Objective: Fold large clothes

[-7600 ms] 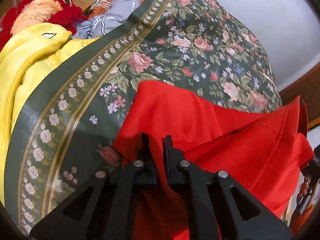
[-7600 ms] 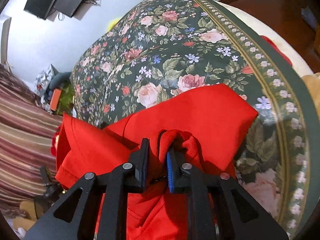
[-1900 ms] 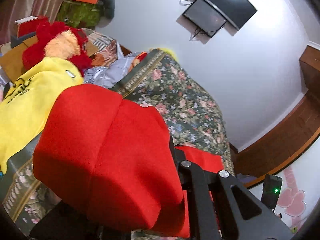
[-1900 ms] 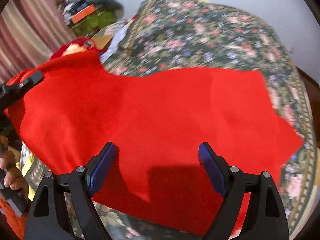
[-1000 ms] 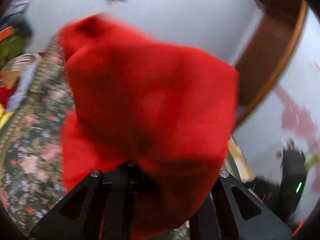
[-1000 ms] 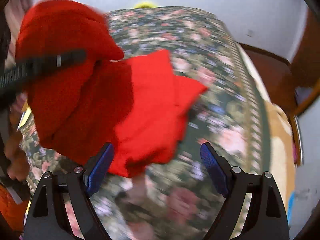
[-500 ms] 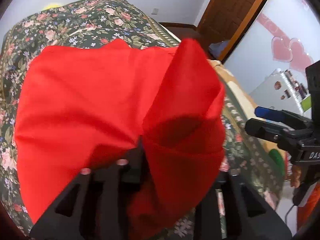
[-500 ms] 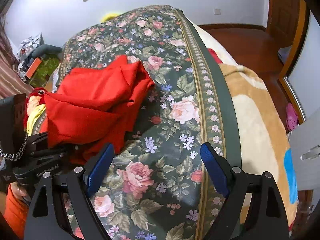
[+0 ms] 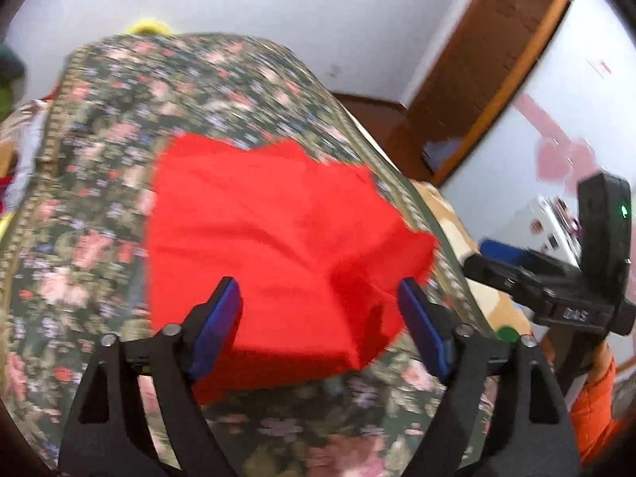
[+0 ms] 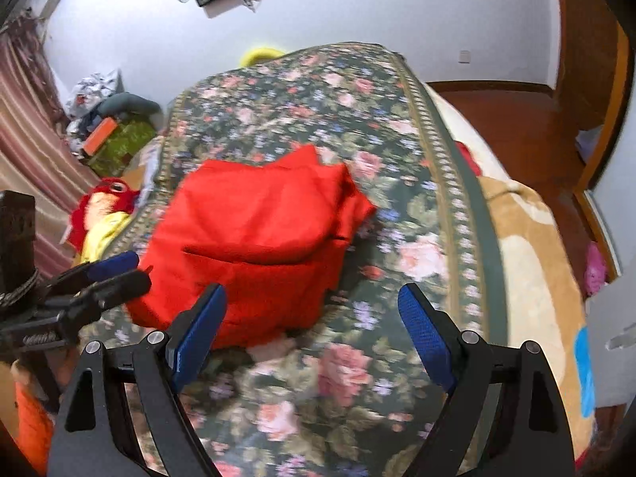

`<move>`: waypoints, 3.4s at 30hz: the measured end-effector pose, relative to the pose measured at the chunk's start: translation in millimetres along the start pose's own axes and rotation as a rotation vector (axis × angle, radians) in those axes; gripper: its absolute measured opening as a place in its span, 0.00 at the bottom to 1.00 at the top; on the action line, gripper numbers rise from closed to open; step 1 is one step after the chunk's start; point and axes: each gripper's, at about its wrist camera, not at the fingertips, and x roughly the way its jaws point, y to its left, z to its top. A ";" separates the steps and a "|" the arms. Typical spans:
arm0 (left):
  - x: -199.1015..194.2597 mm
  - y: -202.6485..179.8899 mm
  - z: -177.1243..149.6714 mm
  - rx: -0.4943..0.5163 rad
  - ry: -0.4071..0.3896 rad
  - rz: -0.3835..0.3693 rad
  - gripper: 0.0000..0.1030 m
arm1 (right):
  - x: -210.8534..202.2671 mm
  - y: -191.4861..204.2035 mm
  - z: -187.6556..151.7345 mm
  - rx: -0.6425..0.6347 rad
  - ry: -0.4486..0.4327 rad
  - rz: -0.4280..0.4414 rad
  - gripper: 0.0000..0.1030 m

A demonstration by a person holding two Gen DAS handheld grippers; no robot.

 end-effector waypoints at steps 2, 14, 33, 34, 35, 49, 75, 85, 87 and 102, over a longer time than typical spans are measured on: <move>-3.7 17.6 3.1 -0.009 -0.027 0.044 0.90 | 2.1 7.0 4.5 0.018 -0.004 0.043 0.83; 30.8 100.9 -36.2 -0.261 0.056 0.052 0.97 | 66.8 7.0 -11.8 0.092 0.139 0.088 0.83; 28.2 88.4 -43.3 -0.156 0.043 0.135 1.00 | 47.4 -16.6 5.4 0.043 0.073 -0.004 0.85; 27.5 85.8 -44.1 -0.142 0.039 0.149 1.00 | 50.2 -14.1 10.0 0.037 0.061 -0.015 0.85; 26.9 84.1 -44.7 -0.133 0.039 0.157 1.00 | 53.3 -12.0 11.3 0.035 0.060 -0.020 0.85; 22.9 86.0 -60.8 -0.123 0.096 0.138 1.00 | 89.0 -36.3 6.9 0.010 0.174 -0.108 0.85; 93.2 125.8 2.6 -0.406 0.201 -0.169 1.00 | 143.2 -38.7 15.7 0.160 0.295 0.186 0.89; 107.6 133.2 -0.6 -0.477 0.226 -0.305 0.88 | 145.4 -24.7 16.6 0.105 0.276 0.262 0.72; 104.4 134.2 1.0 -0.476 0.220 -0.302 0.85 | 144.7 -25.8 16.8 0.116 0.284 0.290 0.53; 19.2 121.0 29.2 -0.331 0.070 -0.219 0.47 | 116.2 40.4 50.7 0.047 0.212 0.354 0.27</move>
